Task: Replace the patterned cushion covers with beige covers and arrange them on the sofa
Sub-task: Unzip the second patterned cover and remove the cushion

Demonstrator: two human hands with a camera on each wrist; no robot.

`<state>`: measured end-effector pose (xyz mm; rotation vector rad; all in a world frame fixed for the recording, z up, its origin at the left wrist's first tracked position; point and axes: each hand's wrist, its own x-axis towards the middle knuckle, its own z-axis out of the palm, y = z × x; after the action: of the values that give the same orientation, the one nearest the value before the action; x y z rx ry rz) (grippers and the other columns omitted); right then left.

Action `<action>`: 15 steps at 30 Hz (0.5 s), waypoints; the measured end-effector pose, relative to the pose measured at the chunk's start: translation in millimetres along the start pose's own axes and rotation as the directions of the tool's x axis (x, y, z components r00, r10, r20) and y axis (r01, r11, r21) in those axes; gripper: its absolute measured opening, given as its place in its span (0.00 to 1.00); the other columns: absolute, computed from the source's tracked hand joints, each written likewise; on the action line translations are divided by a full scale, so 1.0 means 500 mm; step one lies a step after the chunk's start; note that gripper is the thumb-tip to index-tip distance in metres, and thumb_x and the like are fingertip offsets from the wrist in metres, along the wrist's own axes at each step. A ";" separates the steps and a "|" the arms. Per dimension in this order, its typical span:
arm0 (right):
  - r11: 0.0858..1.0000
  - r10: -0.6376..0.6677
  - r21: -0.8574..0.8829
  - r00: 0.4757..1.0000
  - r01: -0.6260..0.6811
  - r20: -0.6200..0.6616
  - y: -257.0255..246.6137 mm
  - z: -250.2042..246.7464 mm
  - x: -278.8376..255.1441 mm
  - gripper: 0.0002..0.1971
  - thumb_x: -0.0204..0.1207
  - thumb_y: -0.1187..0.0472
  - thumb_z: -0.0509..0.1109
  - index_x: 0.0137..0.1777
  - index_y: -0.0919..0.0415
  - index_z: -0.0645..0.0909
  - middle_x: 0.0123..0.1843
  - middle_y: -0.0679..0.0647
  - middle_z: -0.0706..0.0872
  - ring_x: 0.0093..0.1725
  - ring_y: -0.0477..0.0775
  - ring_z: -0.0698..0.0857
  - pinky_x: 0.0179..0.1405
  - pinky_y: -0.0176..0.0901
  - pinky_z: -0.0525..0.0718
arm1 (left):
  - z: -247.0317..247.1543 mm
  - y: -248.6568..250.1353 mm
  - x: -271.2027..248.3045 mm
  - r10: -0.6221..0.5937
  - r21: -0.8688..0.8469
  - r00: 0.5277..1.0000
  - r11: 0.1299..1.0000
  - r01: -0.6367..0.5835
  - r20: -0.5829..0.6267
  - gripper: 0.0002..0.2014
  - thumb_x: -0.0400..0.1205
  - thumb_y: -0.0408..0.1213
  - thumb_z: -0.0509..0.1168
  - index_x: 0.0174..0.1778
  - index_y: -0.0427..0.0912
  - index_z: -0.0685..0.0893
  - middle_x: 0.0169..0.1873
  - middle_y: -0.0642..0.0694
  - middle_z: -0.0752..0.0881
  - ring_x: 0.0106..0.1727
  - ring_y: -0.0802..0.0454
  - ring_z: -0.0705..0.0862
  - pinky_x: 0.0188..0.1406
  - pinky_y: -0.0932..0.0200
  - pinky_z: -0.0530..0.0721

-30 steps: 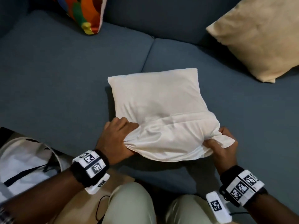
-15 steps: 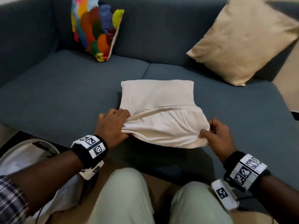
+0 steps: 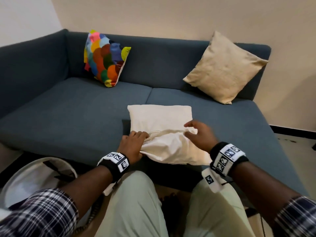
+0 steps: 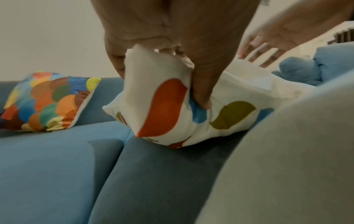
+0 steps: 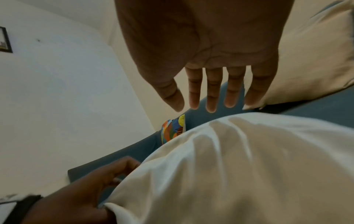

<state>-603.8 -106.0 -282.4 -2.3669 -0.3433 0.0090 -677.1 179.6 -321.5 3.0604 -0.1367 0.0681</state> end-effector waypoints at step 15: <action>0.877 0.436 -0.143 0.886 -0.458 -0.160 0.024 0.035 0.019 0.12 0.78 0.45 0.63 0.41 0.49 0.80 0.58 0.56 0.86 0.68 0.67 0.76 0.59 0.60 0.75 | -0.051 0.240 0.104 0.195 -0.161 0.981 0.968 -0.195 -0.015 0.34 0.76 0.62 0.64 0.76 0.51 0.72 0.68 0.49 0.76 0.67 0.43 0.76 0.59 0.43 0.79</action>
<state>-593.4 -100.2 -302.2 -2.5582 0.2839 0.0524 -637.2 57.9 -284.7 2.8757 -0.4215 0.0644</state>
